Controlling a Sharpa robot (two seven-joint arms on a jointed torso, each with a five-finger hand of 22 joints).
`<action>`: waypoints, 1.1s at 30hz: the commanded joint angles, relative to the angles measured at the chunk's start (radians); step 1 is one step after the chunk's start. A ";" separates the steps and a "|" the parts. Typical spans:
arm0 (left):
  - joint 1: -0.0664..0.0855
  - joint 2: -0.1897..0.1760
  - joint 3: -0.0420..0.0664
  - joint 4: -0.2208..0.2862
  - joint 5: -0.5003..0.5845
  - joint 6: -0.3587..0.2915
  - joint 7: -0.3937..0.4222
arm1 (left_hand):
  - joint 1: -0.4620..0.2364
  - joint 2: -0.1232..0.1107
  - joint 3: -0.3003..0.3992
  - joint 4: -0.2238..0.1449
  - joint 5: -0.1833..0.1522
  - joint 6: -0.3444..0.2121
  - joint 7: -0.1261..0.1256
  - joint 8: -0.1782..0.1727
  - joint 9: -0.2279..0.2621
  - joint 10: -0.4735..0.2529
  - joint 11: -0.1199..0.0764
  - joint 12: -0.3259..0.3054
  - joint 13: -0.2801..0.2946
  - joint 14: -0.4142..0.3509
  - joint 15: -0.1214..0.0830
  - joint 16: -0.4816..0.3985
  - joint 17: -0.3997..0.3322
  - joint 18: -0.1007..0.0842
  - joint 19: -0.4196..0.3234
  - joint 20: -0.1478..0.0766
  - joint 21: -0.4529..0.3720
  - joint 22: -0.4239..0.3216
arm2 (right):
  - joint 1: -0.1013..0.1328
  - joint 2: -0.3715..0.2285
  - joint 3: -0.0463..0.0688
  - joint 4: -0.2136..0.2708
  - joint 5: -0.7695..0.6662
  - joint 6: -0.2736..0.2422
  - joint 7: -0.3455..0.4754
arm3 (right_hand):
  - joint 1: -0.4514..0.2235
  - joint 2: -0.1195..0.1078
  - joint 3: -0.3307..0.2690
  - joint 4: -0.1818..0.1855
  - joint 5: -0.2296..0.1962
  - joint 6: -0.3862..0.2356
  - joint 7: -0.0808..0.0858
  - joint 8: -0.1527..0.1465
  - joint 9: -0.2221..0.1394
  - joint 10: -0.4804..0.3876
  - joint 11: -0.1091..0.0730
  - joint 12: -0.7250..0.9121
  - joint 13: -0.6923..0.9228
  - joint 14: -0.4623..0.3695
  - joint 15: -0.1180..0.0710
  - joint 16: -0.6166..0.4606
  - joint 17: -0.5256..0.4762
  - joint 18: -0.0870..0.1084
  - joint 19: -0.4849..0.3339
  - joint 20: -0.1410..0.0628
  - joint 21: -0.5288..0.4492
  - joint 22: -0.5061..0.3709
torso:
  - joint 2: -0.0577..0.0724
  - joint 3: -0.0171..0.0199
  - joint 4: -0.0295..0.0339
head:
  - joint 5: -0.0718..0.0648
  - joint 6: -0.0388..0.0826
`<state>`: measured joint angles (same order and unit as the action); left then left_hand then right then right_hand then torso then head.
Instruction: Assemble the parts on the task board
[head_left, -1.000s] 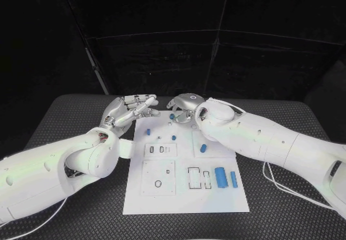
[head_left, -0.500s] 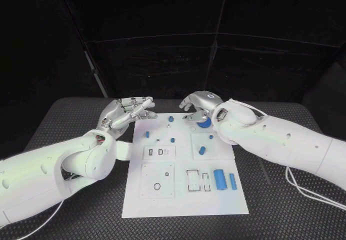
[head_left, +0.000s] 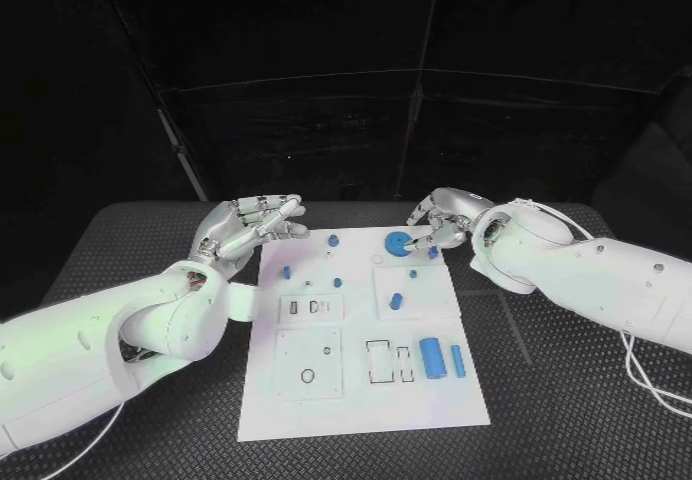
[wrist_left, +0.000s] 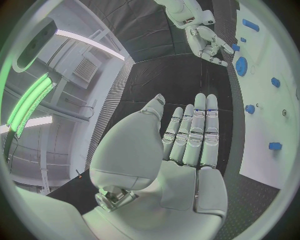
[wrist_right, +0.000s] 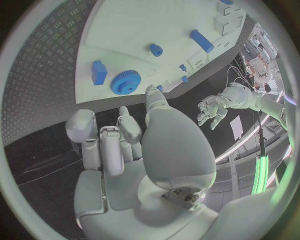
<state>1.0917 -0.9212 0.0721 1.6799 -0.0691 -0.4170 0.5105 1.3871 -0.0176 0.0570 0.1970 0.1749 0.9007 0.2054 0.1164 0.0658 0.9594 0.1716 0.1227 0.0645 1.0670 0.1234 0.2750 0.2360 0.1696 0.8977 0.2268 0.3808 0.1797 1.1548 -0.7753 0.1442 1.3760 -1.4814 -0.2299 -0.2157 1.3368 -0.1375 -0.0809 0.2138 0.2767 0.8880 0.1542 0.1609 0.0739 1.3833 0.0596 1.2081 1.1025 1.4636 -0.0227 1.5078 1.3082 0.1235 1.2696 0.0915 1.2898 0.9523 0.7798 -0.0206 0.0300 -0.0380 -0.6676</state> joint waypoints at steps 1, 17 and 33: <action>0.001 0.004 0.001 -0.003 -0.005 0.015 0.004 | 0.010 0.001 0.000 -0.005 -0.006 0.001 0.000 -0.006 -0.001 -0.007 0.002 -0.005 -0.001 -0.008 0.000 -0.008 0.002 0.011 -0.004 0.005 -0.004 -0.001 | 0.002 0.008 0.001 -0.012 0.047 0.072 -0.066 | 0.031 -0.004 -0.013 0.051 0.003 -0.020 0.004 0.016 -0.002 0.019 0.005 0.088 0.108 0.080 0.013 0.011 0.119 -0.013 0.007 0.006 0.011 0.018 | 0.002 -0.0001 0.0007 | -0.003 -0.001; 0.001 0.013 0.001 -0.013 -0.005 0.017 0.004 | 0.010 0.002 0.000 -0.005 -0.006 0.001 -0.001 -0.007 -0.001 -0.006 0.002 -0.005 -0.001 -0.008 0.000 -0.008 0.002 0.011 -0.004 0.005 -0.004 -0.001 | 0.002 0.073 0.001 -0.074 0.015 0.082 -0.066 | 0.074 0.027 -0.016 0.067 0.018 -0.036 0.006 0.061 0.000 0.083 0.014 0.224 0.282 0.092 0.021 0.038 0.187 -0.022 0.031 0.013 0.048 0.081 | 0.001 -0.0027 0.0033 | -0.006 -0.010; 0.001 0.013 0.001 -0.017 -0.005 0.019 0.002 | 0.011 0.002 0.000 -0.005 -0.006 0.002 -0.001 -0.007 -0.001 -0.006 0.002 -0.005 -0.001 -0.009 0.000 -0.009 0.003 0.011 -0.004 0.005 -0.004 -0.001 | 0.001 0.106 0.001 -0.101 -0.048 0.075 -0.067 | 0.108 0.055 -0.014 0.038 0.018 -0.041 0.009 0.084 -0.002 0.122 0.017 0.285 0.362 0.099 0.025 0.051 0.224 -0.029 0.047 0.017 0.072 0.122 | 0.001 -0.0016 0.0033 | -0.003 -0.016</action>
<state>1.0912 -0.9090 0.0720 1.6627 -0.0691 -0.4113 0.5085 1.3871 -0.0176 0.0570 0.1970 0.1749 0.9007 0.2054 0.1127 0.0659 0.9595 0.1716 0.1228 0.0646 1.0670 0.1235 0.2709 0.2376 0.1696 0.8977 0.2268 0.3808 0.1797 1.1544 -0.6716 0.1443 1.2754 -1.4941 -0.1568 -0.2807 1.4372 -0.0865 -0.0943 0.2587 0.2884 0.8555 0.1639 0.2401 0.0728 1.4616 0.0732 1.4869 1.3080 1.4684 -0.0033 1.5547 1.3078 0.1084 1.3100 0.1108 1.3556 1.0737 0.7810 -0.0230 0.0337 -0.0413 -0.6832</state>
